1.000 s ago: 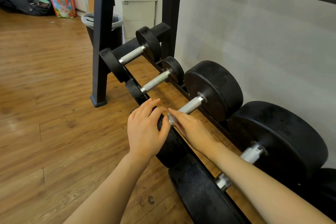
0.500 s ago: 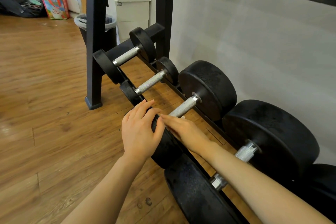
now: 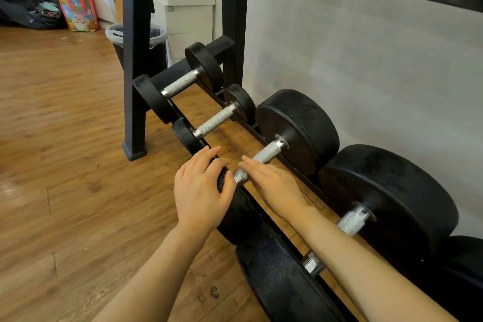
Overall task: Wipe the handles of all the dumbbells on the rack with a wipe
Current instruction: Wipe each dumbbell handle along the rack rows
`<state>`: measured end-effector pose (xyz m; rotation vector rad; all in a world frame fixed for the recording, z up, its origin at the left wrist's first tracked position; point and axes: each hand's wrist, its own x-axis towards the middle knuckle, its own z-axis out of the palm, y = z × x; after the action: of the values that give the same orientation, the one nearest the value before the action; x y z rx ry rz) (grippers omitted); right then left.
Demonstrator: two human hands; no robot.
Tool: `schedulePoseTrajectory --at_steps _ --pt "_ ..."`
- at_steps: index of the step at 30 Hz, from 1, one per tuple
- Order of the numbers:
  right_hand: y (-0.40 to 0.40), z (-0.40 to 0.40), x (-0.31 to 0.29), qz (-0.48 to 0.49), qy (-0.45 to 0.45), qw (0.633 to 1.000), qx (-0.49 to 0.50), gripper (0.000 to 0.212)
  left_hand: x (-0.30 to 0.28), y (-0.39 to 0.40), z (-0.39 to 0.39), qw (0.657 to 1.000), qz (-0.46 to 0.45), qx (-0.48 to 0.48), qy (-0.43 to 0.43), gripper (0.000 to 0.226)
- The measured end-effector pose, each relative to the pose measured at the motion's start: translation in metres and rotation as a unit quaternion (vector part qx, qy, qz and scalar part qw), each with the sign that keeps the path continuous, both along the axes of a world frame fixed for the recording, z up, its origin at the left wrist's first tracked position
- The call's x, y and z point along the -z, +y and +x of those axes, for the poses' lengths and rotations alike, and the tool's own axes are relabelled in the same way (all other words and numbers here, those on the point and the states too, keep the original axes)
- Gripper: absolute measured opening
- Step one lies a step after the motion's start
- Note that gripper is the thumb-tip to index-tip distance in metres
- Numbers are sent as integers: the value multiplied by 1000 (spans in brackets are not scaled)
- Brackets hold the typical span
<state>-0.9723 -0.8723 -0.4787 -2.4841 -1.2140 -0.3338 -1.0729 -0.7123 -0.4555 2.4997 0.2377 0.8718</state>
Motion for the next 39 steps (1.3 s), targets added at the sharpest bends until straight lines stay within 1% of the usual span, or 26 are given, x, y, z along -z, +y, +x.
schedulePoseTrajectory --at_steps 2,4,7,9,10,13,15,17,19,20,21,22,23,24,25,28,32,39 --pt "-1 6 3 46 -11 998 35 49 0 0 1 1000 0 0 2 38" --pt "0 6 3 62 1 997 36 45 1 1 1 1000 0 1 5 38" --pt "5 -2 5 35 35 999 8 46 1 1 0 1000 -1 3 5 37" --pt "6 -6 3 40 46 998 0 41 0 1 0 1000 -1 4 5 37" --pt "6 -7 2 46 44 998 7 37 0 1 0 1000 0 4 5 37" --pt "3 -6 -1 63 9 998 27 40 -1 0 -1 1000 -1 3 8 37" --pt "3 -8 -1 71 5 997 33 36 -2 0 -1 1000 -3 4 11 38" --pt "5 -9 2 42 19 999 13 33 -3 0 -2 1000 -2 6 16 38" --pt "7 -13 3 10 4 1000 -19 22 -3 0 -2 1000 -2 8 18 39" --pt "8 -15 5 14 -18 999 -31 13 -3 0 -2 1000 -2 8 18 39" --pt "8 -17 5 22 -6 999 -25 9 -3 1 -2 1000 -2 8 19 39" --pt "8 -17 5 39 13 999 -31 11 -3 1 -2 1000 -2 8 18 39" --pt "9 -17 5 41 10 999 -30 18 -3 1 -2 1000 -3 8 18 40" --pt "8 -16 6 31 -20 999 -24 26 -3 1 -2 1000 -4 8 18 40" --pt "7 -16 4 43 -9 999 -16 30 -3 1 -1 1000 -5 9 17 40" --pt "9 -17 1 63 25 998 -7 31 -2 1 -1 1000 -6 10 17 40" --pt "8 -20 1 48 58 997 -25 32 0 1 0 1000 -4 9 16 40" --pt "8 -16 -1 52 51 997 -4 32 -1 2 0 1000 -4 7 19 40"
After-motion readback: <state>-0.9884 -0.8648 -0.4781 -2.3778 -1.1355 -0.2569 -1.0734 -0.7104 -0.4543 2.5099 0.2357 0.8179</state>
